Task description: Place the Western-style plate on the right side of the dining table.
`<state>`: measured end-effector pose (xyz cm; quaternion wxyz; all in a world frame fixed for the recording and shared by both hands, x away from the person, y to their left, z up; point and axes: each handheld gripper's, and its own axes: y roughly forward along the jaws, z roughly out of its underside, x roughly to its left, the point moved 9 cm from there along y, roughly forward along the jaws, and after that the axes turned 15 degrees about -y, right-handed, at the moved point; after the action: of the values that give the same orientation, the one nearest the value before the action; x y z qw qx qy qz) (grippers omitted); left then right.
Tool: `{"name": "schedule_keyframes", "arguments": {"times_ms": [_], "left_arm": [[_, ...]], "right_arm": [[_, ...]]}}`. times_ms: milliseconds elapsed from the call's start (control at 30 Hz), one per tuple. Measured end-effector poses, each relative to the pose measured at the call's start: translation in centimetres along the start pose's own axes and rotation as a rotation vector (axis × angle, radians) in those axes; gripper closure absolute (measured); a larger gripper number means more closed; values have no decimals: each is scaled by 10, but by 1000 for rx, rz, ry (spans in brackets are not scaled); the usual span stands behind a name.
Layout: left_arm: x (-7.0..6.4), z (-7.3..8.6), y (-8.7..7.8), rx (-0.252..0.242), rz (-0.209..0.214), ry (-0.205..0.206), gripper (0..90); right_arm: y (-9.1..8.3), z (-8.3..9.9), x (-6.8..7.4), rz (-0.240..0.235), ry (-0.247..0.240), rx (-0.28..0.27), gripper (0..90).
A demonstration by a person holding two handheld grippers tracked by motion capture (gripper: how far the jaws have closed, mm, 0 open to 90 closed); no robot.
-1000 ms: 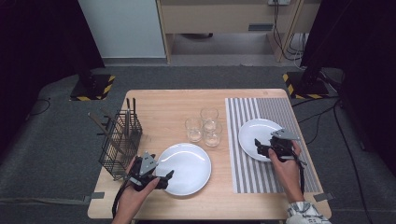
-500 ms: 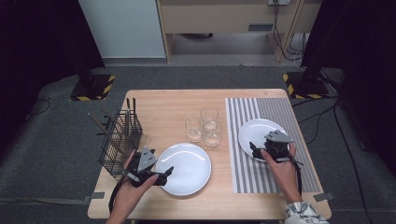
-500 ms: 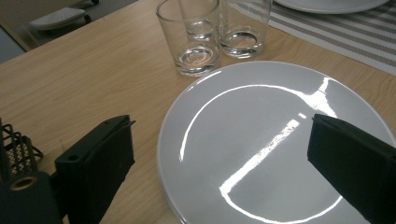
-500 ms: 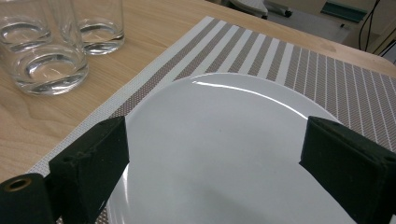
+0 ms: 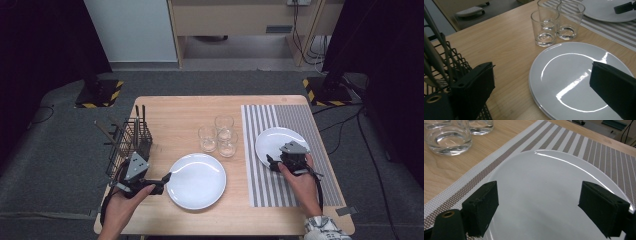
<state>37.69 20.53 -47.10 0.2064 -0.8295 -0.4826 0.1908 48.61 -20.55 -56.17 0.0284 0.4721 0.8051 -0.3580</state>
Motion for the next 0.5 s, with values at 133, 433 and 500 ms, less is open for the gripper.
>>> {"name": "schedule_keyframes", "arguments": {"times_ms": [133,433,500], "left_arm": [[11,-1,-9,-6,-24,-2,51],[39,-5,-28,-16,-93,-17,57],[42,-6,-31,-18,-102,-18,58]], "right_arm": [[-1,-5,2,-5,-2,-21,172],[-1,-3,0,-10,-7,-18,269],[-1,-3,0,-9,-6,-19,253]]}}
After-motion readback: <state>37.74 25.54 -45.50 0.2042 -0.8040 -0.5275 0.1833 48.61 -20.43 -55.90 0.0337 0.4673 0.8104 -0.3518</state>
